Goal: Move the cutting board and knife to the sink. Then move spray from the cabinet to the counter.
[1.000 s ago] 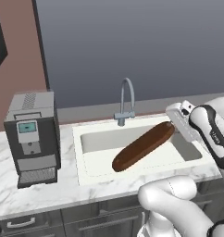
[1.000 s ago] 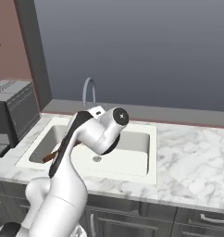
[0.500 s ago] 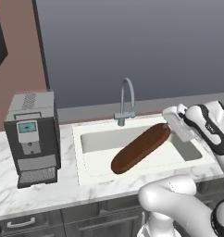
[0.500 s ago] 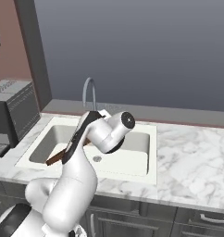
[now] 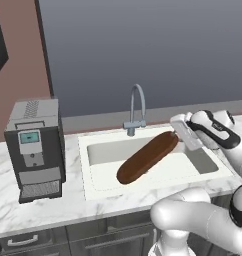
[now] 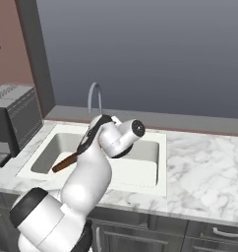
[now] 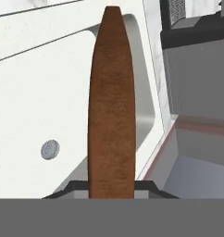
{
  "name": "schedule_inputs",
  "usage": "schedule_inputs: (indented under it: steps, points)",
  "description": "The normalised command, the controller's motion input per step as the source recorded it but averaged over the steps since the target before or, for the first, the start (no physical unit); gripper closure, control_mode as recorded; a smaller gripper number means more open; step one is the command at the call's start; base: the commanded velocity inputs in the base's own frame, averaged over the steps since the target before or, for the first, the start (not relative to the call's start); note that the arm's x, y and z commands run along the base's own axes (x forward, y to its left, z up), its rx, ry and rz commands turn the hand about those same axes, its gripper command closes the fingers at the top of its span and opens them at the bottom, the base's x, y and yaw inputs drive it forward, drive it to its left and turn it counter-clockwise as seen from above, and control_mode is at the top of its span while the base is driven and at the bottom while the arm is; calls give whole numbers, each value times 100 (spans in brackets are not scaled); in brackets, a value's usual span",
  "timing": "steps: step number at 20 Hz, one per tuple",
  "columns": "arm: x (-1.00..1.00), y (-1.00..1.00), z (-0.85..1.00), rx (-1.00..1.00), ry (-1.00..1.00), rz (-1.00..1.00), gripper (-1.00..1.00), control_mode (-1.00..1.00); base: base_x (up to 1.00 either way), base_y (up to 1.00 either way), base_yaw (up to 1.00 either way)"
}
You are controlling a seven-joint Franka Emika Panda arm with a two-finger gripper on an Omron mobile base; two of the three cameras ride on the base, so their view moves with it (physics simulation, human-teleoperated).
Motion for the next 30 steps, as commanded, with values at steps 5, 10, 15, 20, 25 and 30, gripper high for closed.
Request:
schedule_inputs:
  steps: [5, 10, 15, 20, 25, 30]
  points:
    - [20, 0, -29, 2, -6, 0, 100, -100, 0, 0, 0]
    - [41, 10, -38, 0, 0, 3, 100, -100, 0, 0, 0]
    - [24, 13, -23, 0, 0, 0, 100, -100, 0, 0, 0]
    - [26, 17, -39, 0, 0, 0, 100, -100, 0, 0, 0]
    - [24, 5, -57, 0, -7, 0, 100, -100, 0, 0, 0]
    - [28, 0, -50, 0, -10, 0, 100, -100, 0, 0, 0]
